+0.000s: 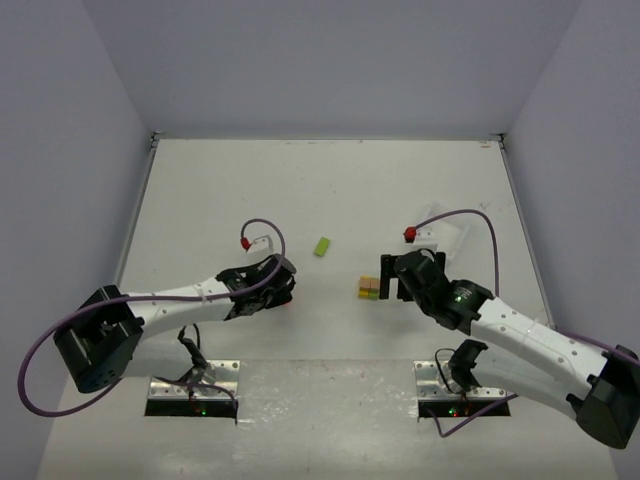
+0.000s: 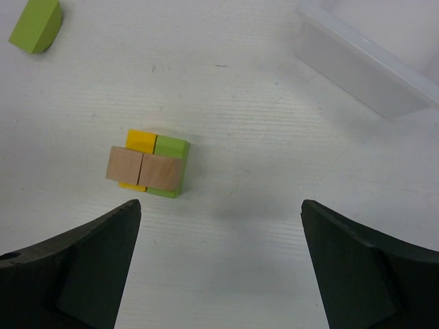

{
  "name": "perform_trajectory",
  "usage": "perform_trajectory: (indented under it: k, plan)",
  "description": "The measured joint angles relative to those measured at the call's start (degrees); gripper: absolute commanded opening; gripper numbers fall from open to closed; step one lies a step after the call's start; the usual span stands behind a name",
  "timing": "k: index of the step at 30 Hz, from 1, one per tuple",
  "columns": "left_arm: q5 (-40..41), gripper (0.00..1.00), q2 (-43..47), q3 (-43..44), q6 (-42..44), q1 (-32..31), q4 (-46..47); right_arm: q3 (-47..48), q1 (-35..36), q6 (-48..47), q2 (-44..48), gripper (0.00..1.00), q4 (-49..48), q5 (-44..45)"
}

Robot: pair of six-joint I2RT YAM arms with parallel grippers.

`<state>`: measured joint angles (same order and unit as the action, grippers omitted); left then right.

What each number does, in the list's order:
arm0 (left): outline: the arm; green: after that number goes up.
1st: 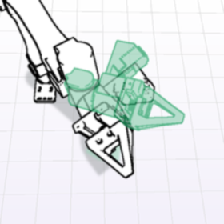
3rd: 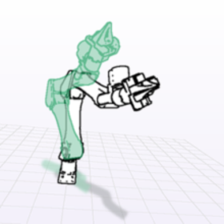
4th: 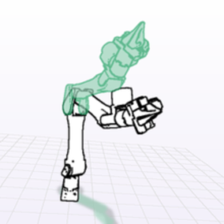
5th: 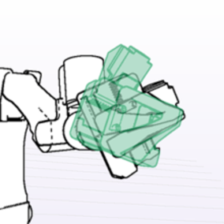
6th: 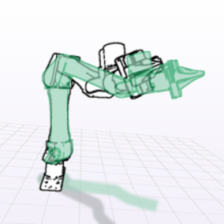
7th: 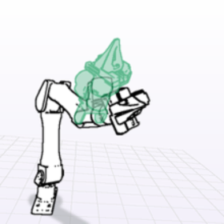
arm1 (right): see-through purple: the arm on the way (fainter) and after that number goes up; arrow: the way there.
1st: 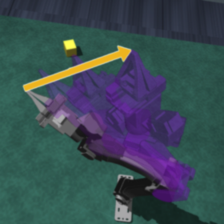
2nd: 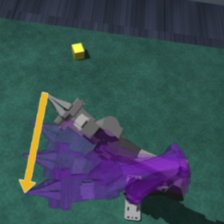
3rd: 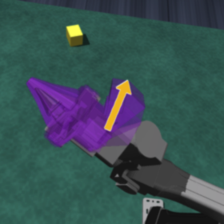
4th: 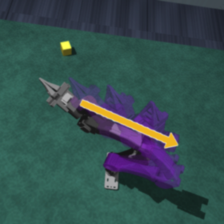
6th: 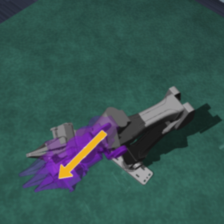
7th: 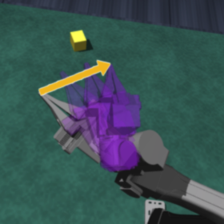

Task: Build the wood block tower

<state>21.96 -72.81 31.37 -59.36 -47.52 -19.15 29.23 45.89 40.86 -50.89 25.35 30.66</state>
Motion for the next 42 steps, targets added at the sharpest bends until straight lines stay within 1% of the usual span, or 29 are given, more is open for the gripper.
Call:
perform_trajectory:
  k: [2,4,5,6,8,11,15,20,21,23,25,30,32,35,36,42]
  plan:
    - [-2.34,0.04,2.36,0.33,9.21,-0.17,4.51,0.03,-0.01,-0.71,0.17,0.99,-0.63,-3.24]
    - [-8.41,0.11,6.63,-0.78,19.15,-0.33,12.69,0.15,0.00,-1.95,0.19,0.99,-2.20,-7.93]
    - [-12.44,0.10,9.17,-1.65,23.49,-0.41,16.76,0.39,0.00,-2.61,0.19,0.99,-3.03,-10.46]
    - [-17.17,0.05,11.77,-2.55,28.02,-0.55,20.85,0.88,0.00,-3.18,0.16,0.99,-3.56,-13.07]
    - [-25.49,0.00,15.31,-3.71,35.23,-0.66,27.19,2.42,0.00,-4.05,0.15,0.99,-4.51,-18.14]
    - [-35.13,0.00,17.33,-4.79,43.96,-0.87,32.76,4.46,0.00,-4.86,0.15,0.99,-6.31,-24.07]
    - [-42.29,0.00,16.51,-5.35,51.01,-0.90,34.18,5.81,0.00,-4.96,0.28,0.99,-9.11,-31.92]
    - [-49.06,0.00,15.37,-6.09,55.51,-0.90,34.95,5.88,0.00,-4.69,0.28,0.99,-9.93,-37.84]
    - [-49.83,0.00,15.25,-6.09,55.99,-0.90,35.08,5.88,0.00,-4.63,0.26,0.97,-10.25,-39.06]
    - [-50.99,0.00,15.16,-6.09,56.62,-0.90,35.52,5.90,0.00,-4.39,-0.08,0.90,-11.09,-41.57]
    - [-51.79,0.00,15.16,-6.09,57.11,-0.90,35.84,6.00,0.00,-3.96,-1.06,0.78,-12.42,-44.10]
    - [-52.46,0.00,15.24,-6.14,57.64,-0.90,36.11,6.27,0.00,-2.82,-4.05,0.51,-15.30,-47.96]
    - [-52.44,0.00,15.63,-6.38,57.64,-0.90,36.11,6.30,0.00,-2.36,-4.49,0.46,-16.21,-48.61]
    - [-52.26,0.00,16.18,-6.79,57.68,-0.90,36.43,6.38,0.05,-1.83,-4.59,0.37,-17.21,-49.36]
    - [-52.09,0.00,16.23,-6.84,57.71,-0.90,36.53,6.38,0.07,-1.70,-4.55,0.36,-17.57,-49.58]
    - [-51.30,0.00,16.23,-6.97,57.69,-0.90,37.30,6.38,0.09,-1.38,-4.08,0.20,-18.38,-50.25]
